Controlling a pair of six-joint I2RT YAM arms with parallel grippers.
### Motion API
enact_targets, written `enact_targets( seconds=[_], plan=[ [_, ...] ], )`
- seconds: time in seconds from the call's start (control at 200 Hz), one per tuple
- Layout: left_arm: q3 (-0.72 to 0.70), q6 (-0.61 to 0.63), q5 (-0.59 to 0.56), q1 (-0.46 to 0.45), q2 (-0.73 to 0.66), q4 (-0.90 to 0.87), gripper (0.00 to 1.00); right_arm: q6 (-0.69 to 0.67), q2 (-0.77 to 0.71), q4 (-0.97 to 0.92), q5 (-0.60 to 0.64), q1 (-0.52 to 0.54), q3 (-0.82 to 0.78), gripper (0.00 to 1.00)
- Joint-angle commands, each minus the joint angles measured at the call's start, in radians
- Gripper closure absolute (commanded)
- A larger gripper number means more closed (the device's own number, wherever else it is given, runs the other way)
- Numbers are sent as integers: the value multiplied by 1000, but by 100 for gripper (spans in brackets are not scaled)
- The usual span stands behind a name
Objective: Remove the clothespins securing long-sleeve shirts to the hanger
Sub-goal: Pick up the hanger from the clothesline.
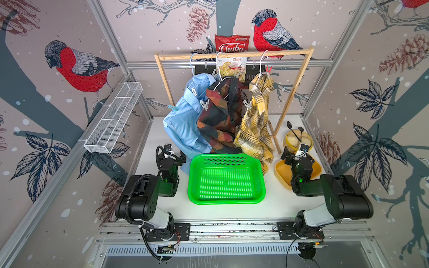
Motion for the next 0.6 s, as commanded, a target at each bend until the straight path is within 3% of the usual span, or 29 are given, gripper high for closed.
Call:
enact_targets(
  seconds=[0.0,0.075,0.16,0.25,0.285,0.355,0.395,0.595],
  plan=[
    [7,1,-7,4,-15,12,0,40,-37,-39,110,5,22,0],
    [50,-6,-23,4,-58,-98,0,117,-101,-348,254,4,154,0],
    [136,-10,-47,3,-107,-303,0,241,-121,-691,292,-20,343,0],
    [159,-49,-73,3,-178,-394,0,529,-100,-984,324,-56,491,0],
    [167,-75,-80,3,-212,-440,0,616,-79,-1106,260,-95,551,0],
    [197,-131,-105,3,-291,-562,0,629,-59,-1129,-36,-199,583,3],
    [213,-168,-110,3,-340,-626,0,639,-78,-1102,-131,-230,563,3],
    [355,-304,-67,3,-547,-1014,0,550,-277,-1097,-120,-118,534,0]
  ],
)
